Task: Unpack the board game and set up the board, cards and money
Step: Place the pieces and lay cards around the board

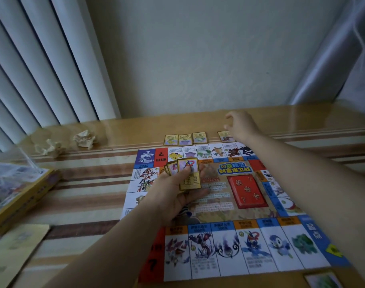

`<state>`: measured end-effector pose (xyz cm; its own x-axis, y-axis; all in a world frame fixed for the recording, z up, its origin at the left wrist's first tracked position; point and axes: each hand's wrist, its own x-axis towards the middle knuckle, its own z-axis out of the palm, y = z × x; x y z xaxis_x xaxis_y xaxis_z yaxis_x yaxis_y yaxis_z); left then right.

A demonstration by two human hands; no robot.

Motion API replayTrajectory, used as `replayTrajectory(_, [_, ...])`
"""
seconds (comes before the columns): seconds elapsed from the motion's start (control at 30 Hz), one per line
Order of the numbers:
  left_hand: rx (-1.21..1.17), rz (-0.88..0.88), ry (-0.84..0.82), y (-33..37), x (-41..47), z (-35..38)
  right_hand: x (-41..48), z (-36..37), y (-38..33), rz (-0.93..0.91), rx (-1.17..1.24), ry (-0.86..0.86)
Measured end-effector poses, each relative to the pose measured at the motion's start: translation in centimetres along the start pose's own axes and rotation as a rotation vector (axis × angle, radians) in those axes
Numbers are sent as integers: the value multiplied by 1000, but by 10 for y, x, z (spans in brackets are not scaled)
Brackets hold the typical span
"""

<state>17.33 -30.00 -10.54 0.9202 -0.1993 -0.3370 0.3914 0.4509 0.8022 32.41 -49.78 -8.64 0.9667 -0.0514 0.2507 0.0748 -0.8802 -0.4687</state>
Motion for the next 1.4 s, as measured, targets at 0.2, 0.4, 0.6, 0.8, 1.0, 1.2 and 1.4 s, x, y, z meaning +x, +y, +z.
replayTrajectory(0.2, [78, -11, 91, 6, -16, 15, -66, -57, -58, -185, 241, -327])
replayTrajectory(0.4, [26, 47, 1, 19, -62, 39, -131, -100, -79, -191, 234, -554])
replayTrajectory(0.6, [-91, 99, -40, 20, -102, 65, -168, -128, -80, -162, 358, -481])
replayTrajectory(0.8, [-90, 67, -85, 15, -124, 80, -193, -149, -72, -140, 378, -344])
replayTrajectory(1.0, [-8, 70, -99, 15, -134, 80, -199, -163, -62, -89, 396, -257])
replayTrajectory(1.2, [47, 63, -26, 22, -135, 35, -209, -147, -55, -31, 459, -380])
replayTrajectory(1.4, [30, 76, 80, 26, -143, 2, -220, -112, -57, -4, 331, -456])
